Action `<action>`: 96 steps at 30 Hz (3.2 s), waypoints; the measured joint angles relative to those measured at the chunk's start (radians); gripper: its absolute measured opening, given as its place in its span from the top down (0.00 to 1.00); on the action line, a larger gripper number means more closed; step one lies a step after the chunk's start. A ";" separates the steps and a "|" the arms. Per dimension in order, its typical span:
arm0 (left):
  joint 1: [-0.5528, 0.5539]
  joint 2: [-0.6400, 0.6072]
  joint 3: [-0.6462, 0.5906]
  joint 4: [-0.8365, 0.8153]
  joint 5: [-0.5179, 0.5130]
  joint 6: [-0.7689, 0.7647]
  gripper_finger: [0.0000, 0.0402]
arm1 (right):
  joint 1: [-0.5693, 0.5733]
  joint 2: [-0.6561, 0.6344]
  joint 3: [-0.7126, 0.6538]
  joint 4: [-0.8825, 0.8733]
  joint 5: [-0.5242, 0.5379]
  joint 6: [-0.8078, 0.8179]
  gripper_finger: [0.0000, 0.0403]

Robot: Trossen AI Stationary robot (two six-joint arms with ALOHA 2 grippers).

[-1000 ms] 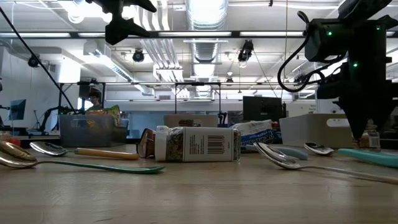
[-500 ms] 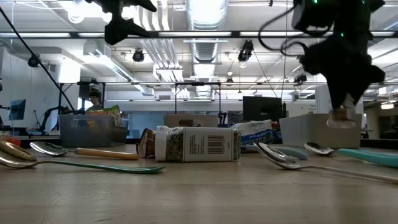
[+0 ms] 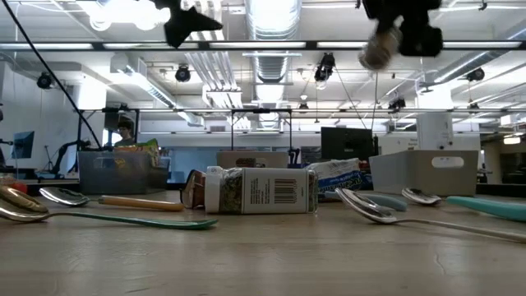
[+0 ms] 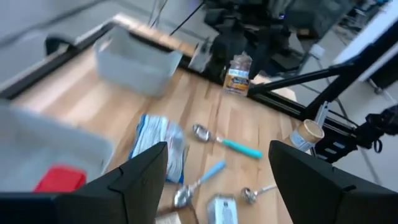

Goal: Pick & Place Food Item
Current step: Put the right brown seasoning bottle into the left gray bin

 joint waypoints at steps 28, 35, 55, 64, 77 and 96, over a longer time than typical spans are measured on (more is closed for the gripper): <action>-0.083 0.313 0.214 0.068 0.116 -0.018 0.01 | -0.001 0.310 0.401 0.056 -0.106 -0.236 0.57; -0.088 0.326 0.223 0.078 0.169 -0.049 0.01 | 0.000 0.396 0.501 0.046 -0.162 -0.306 0.57; -0.094 0.326 0.222 0.086 0.266 -0.058 0.01 | 0.000 0.478 0.623 0.043 -0.183 -0.362 0.57; -0.094 0.326 0.221 0.089 0.267 -0.058 0.14 | 0.000 0.478 0.625 0.082 -0.186 -0.360 0.57; -0.093 0.326 0.220 0.101 0.278 -0.050 0.44 | 0.002 0.478 0.624 0.085 -0.189 -0.360 0.57; -0.094 0.325 0.220 0.107 0.323 -0.044 0.56 | 0.000 0.478 0.624 0.091 -0.228 -0.354 0.36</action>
